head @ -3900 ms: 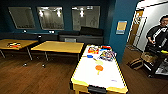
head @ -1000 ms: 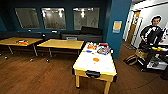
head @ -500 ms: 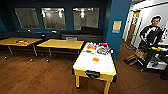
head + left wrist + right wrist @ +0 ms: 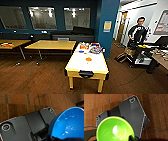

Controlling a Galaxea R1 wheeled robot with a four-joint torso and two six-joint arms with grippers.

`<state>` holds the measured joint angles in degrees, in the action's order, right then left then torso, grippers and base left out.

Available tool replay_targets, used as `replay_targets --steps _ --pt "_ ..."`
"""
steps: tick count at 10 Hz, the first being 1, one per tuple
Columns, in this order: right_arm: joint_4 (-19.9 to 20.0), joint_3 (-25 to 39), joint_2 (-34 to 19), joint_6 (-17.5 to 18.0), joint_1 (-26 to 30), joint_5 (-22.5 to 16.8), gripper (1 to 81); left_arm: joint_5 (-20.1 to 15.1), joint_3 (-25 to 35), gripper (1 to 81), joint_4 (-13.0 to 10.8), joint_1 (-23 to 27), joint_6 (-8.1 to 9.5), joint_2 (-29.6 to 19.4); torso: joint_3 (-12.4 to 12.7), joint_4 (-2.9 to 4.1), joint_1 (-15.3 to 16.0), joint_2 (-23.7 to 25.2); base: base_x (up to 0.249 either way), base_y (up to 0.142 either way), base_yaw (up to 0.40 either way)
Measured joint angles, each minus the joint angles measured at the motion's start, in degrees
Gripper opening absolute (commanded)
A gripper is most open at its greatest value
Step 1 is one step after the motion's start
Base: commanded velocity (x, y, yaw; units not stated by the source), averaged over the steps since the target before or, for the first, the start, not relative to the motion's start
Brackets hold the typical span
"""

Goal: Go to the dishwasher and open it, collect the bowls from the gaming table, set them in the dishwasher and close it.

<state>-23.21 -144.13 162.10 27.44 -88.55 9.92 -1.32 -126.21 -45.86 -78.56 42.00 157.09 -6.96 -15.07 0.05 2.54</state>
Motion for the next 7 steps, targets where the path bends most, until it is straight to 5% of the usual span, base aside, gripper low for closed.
replay_targets --steps 2,6,7 --pt "0.0 -0.06 0.04 0.0 -0.2 -0.11 1.0 0.16 -0.28 1.0 0.0 0.24 0.01 0.5 0.0 -2.36 0.0 0.0 0.0 0.0 0.0" --pt "0.01 -0.17 0.15 0.01 -0.12 0.1 1.0 0.06 -2.24 1.0 0.0 0.06 0.01 1.02 0.0 -2.25 0.0 0.0 0.0 0.0 0.0" --pt "0.01 -0.17 0.15 0.01 -0.2 0.1 1.0 0.16 -2.24 1.0 0.0 0.06 0.01 1.29 0.0 -1.48 0.0 0.0 0.0 0.0 0.0"
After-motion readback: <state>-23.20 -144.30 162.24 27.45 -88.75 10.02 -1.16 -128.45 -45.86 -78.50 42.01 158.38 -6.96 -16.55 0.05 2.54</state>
